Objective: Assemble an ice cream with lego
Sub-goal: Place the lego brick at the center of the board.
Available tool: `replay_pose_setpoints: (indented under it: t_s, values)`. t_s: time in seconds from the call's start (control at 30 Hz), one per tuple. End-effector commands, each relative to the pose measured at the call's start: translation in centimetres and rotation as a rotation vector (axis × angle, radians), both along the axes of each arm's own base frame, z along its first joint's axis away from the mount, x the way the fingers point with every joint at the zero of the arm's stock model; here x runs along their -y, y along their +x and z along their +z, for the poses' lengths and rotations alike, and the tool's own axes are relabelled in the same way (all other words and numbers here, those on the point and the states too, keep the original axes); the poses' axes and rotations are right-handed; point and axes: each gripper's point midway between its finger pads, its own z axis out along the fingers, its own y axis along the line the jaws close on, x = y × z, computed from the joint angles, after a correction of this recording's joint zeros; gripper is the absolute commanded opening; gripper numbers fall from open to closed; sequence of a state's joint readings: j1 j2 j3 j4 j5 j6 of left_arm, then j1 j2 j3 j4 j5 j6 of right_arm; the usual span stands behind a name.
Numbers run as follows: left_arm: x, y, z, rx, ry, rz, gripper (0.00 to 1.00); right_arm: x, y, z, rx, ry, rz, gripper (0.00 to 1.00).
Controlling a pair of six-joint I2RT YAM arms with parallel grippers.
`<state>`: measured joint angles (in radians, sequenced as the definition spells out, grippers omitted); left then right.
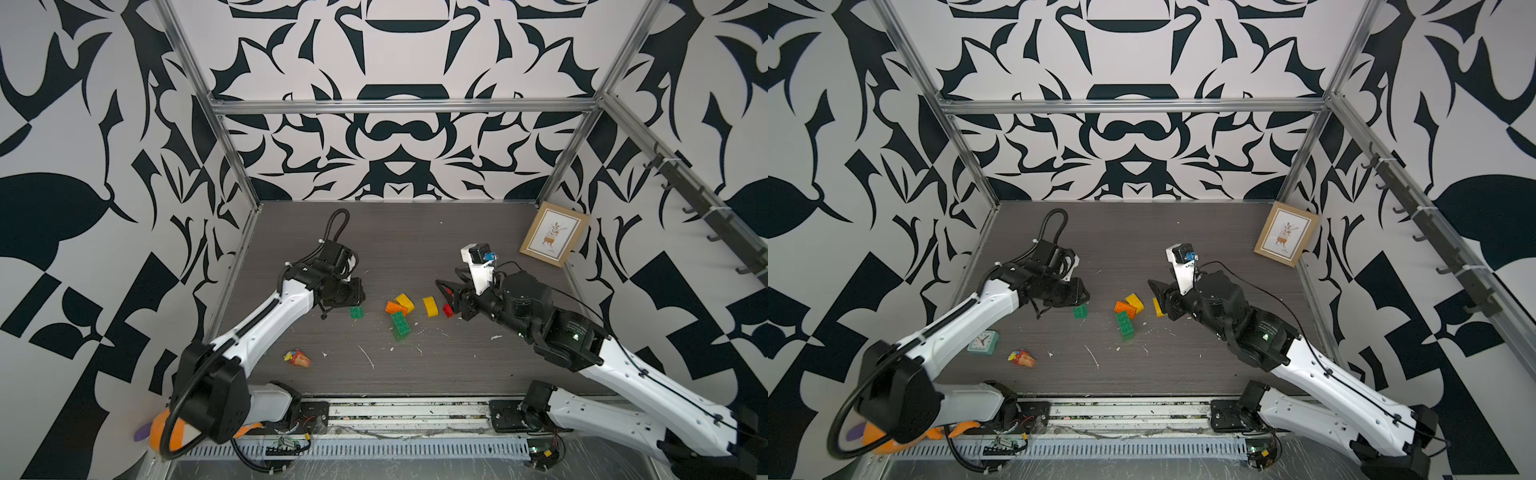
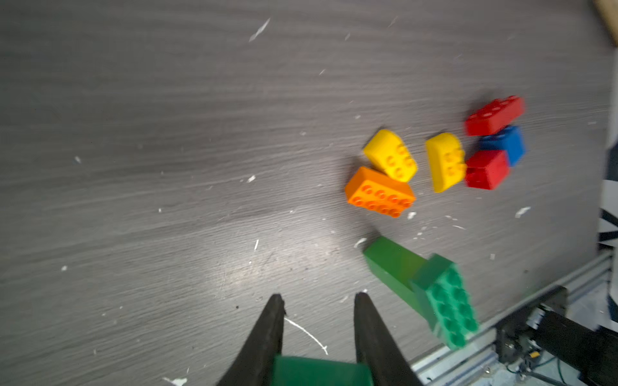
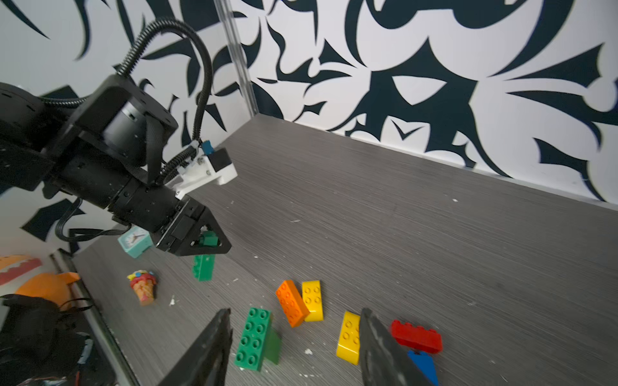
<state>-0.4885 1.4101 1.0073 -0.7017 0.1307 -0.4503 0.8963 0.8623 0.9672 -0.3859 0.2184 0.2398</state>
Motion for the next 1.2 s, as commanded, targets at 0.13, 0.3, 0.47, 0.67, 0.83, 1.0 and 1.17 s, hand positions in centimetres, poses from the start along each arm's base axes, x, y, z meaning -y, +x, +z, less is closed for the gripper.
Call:
replay_pose_setpoints:
  t_s: [0.13,0.3,0.47,0.67,0.83,1.0,1.17]
  values:
    - [-1.9,-1.4,-4.9,-0.175,0.149,0.055,0.08,1.8,-0.2,-2.4,-0.029,-0.165,-0.023,0.64]
    - [-3.3,-1.8,-6.9,-0.23,0.246,0.072,0.13,0.9,-0.4,-3.0,-0.032,-0.174,0.025,0.65]
    - [-3.1,-2.2,-9.2,-0.281,0.25,0.077,0.17,-0.1,-0.8,-3.5,-0.057,-0.177,0.079,0.66]
    - [-3.4,-2.3,-10.3,-0.296,0.272,0.087,0.4,-0.4,-1.1,-4.6,-0.116,-0.227,0.1,0.67]
    - [-3.5,-1.2,-9.1,-0.219,0.252,0.109,0.59,-2.3,-1.4,-5.4,-0.215,-0.224,0.149,0.68]
    - [-3.8,0.5,-6.3,-0.099,0.222,0.129,0.65,-5.3,-2.2,-5.3,-0.249,-0.223,0.187,0.69]
    - [-5.0,3.0,3.4,0.136,0.065,0.166,0.72,-10.3,-4.2,-6.7,-0.368,-0.283,0.218,0.7]
